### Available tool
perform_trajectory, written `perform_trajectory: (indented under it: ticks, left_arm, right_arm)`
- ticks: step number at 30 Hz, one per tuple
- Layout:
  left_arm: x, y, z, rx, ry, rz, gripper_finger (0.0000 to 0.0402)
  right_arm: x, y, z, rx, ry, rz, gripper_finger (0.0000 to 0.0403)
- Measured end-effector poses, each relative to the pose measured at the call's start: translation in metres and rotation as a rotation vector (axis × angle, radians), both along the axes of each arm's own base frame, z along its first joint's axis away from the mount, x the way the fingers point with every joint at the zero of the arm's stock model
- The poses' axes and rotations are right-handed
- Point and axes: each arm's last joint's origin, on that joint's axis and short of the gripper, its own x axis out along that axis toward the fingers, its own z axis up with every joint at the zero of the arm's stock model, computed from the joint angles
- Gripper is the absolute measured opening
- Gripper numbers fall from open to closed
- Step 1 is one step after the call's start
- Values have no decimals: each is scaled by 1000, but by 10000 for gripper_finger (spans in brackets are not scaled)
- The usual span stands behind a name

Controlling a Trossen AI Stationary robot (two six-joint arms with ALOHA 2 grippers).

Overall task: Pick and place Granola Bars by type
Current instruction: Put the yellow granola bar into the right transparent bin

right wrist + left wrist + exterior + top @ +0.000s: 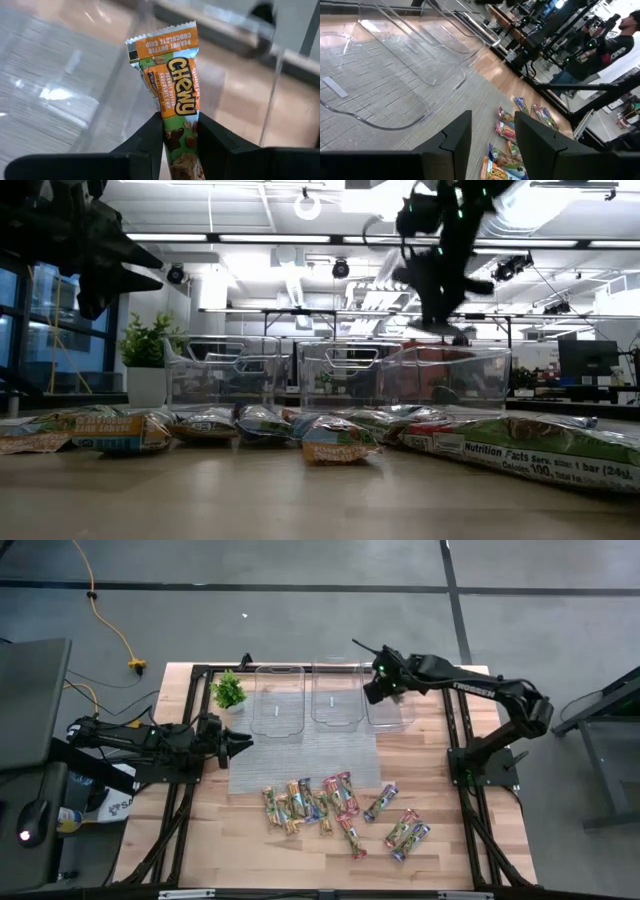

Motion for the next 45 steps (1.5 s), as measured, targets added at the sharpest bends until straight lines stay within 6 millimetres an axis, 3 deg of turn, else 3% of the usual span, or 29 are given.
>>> perform_trajectory:
  ticks: [6, 13, 19, 22, 29, 33, 36, 45]
  left_arm:
    - [0, 0, 0, 20, 5, -4, 142]
    - [0, 0, -1, 32, 14, -17, 142]
    - [-1, 0, -3, 33, 36, -18, 142]
    - [-1, 0, -3, 32, 37, -18, 142]
    - [-1, 0, -3, 27, 36, -17, 142]
    - [-1, 0, -3, 27, 36, -17, 142]
    - [-1, 0, -3, 27, 36, -17, 142]
    - [-1, 0, -3, 27, 36, -17, 142]
  right_arm:
    - [-10, -6, -39, 66, -39, 0, 90]
    - [-15, -8, -52, 95, -50, 43, 126]
    - [-16, -13, -50, 75, -55, 76, 173]
    - [-11, -14, -45, 65, -136, 152, 185]
    - [-1, -7, 5, -43, -547, 336, 182]
    - [8, 17, 43, -143, -801, 514, 185]
    - [16, 42, 60, -170, -910, 610, 185]
    - [37, 141, 59, -46, -909, 860, 185]
